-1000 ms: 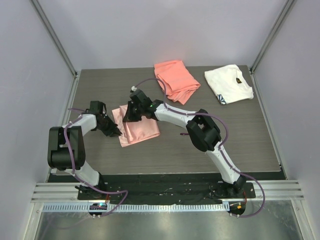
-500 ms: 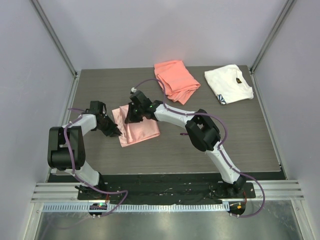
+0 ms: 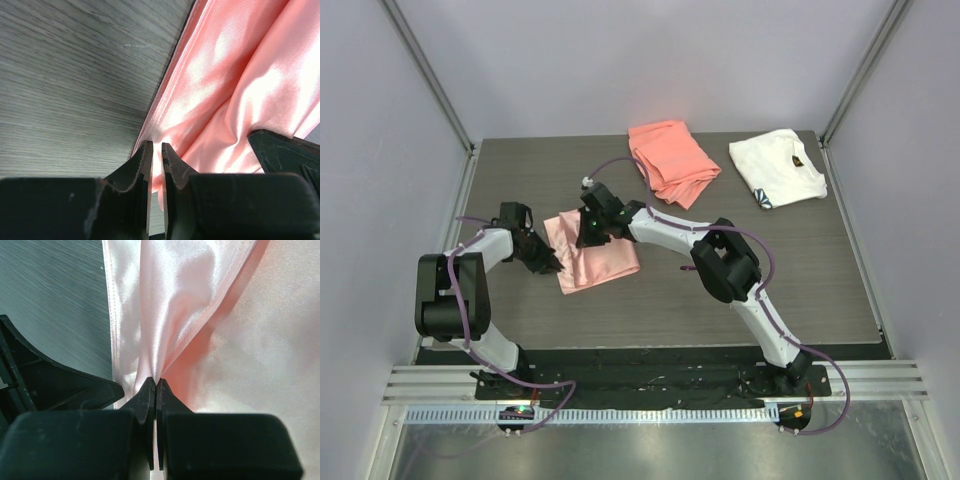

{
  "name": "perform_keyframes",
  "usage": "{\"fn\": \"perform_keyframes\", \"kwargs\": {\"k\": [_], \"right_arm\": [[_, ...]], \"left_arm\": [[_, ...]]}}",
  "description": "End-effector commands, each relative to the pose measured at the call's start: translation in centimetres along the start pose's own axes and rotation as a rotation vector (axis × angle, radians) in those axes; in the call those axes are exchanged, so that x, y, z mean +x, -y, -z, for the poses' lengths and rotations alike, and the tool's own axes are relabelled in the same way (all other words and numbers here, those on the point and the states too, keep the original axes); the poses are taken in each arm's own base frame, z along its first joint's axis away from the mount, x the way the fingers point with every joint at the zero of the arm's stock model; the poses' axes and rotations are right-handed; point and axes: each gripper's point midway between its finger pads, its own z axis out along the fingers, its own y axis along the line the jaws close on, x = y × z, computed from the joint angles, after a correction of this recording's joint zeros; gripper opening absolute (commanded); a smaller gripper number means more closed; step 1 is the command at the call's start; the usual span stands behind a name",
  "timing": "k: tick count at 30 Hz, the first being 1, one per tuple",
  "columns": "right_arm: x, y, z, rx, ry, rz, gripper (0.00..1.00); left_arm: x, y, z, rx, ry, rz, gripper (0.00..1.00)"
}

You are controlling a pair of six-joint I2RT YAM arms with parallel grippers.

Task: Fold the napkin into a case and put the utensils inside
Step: Fold the rectangle-folded napkin at the center of the board.

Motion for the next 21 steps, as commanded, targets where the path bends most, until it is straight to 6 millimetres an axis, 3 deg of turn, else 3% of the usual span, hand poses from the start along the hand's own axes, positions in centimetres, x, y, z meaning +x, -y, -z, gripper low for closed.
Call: {"fn": "perform_keyframes", "kwargs": {"k": [1, 13, 15, 21], "right_arm": [[-3.3, -1.2, 3.0, -0.002, 0.083, 0.057, 0.01], [-5.9, 1.3, 6.3, 0.032, 0.109, 0.124, 0.01], [-6.9, 1.3, 7.8, 0.017, 0.125, 0.12, 0.01], [-9.2, 4.3, 12.1, 0.069, 0.15, 0.145, 0.01]], "left_arm": [[-0.1, -0.5, 0.3, -0.021, 0.024, -0.026, 0.17], [0.0, -0.5, 0.2, -0.017, 0.016, -0.022, 0.17], [-0.1, -0.7, 0.3, -0.028, 0.024, -0.025, 0.17], [0.1, -0.8, 0.2, -0.029, 0.016, -0.028, 0.17]]}}
